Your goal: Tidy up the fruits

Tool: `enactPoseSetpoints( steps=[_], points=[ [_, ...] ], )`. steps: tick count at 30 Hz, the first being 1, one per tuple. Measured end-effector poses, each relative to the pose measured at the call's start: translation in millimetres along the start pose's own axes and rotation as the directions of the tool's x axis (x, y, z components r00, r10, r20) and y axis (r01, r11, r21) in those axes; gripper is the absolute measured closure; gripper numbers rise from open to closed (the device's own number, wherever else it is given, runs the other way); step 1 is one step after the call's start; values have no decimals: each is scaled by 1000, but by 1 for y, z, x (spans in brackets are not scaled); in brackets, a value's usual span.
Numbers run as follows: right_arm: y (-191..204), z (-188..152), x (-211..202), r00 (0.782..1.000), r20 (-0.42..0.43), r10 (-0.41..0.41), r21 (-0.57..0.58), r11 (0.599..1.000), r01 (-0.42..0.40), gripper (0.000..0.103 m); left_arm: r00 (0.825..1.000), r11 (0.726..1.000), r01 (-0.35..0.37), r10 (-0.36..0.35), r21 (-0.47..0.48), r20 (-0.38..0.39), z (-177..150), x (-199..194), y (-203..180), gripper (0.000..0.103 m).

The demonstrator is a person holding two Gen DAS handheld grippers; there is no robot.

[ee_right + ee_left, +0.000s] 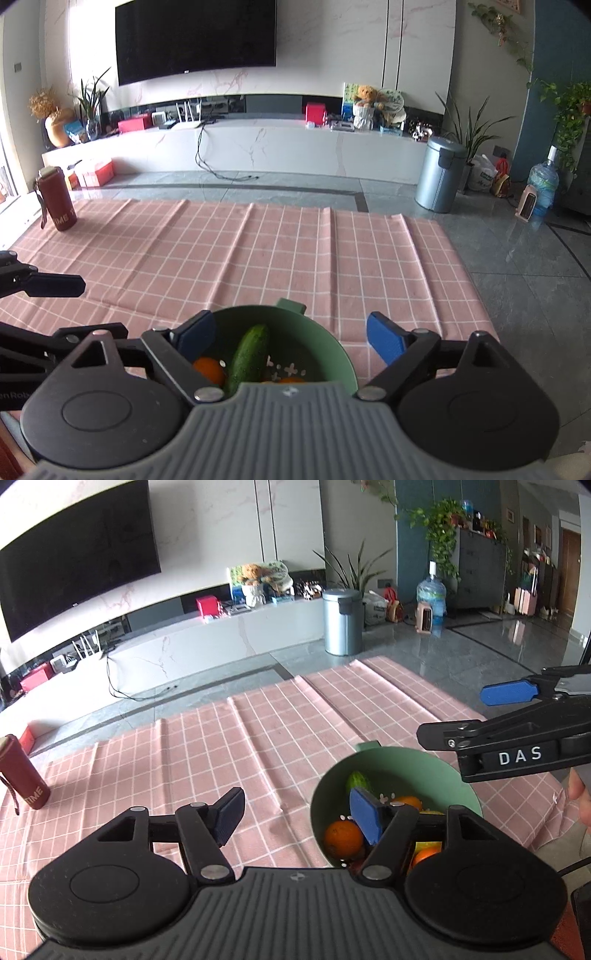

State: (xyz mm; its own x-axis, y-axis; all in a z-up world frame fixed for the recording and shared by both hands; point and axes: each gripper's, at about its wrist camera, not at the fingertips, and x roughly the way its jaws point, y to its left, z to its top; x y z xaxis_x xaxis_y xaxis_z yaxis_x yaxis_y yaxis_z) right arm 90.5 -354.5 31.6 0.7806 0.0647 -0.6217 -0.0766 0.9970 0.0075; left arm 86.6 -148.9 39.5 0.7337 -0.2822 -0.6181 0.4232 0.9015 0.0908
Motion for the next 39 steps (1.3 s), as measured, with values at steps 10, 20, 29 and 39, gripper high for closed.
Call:
enactPoseSetpoints(
  steps=[10, 20, 29, 39],
  points=[
    [40, -29, -80, 979, 202, -14, 147, 989, -17, 7, 979, 989, -144, 148, -41, 137, -25, -59, 23, 15],
    [92, -80, -94, 984, 171, -52, 149, 988, 26, 6, 977, 979, -202, 204, -42, 54, -65, -53, 37, 13],
    [99, -109, -63, 994, 39, -105, 111, 989, 100, 7, 987, 988, -144, 140, -53, -78, -97, -25, 40, 13],
    [86, -115, -40, 999, -6, -47, 198, 979, 47, 7, 978, 986, -125, 103, -113, -184, -110, -4, 47, 13]
  ],
)
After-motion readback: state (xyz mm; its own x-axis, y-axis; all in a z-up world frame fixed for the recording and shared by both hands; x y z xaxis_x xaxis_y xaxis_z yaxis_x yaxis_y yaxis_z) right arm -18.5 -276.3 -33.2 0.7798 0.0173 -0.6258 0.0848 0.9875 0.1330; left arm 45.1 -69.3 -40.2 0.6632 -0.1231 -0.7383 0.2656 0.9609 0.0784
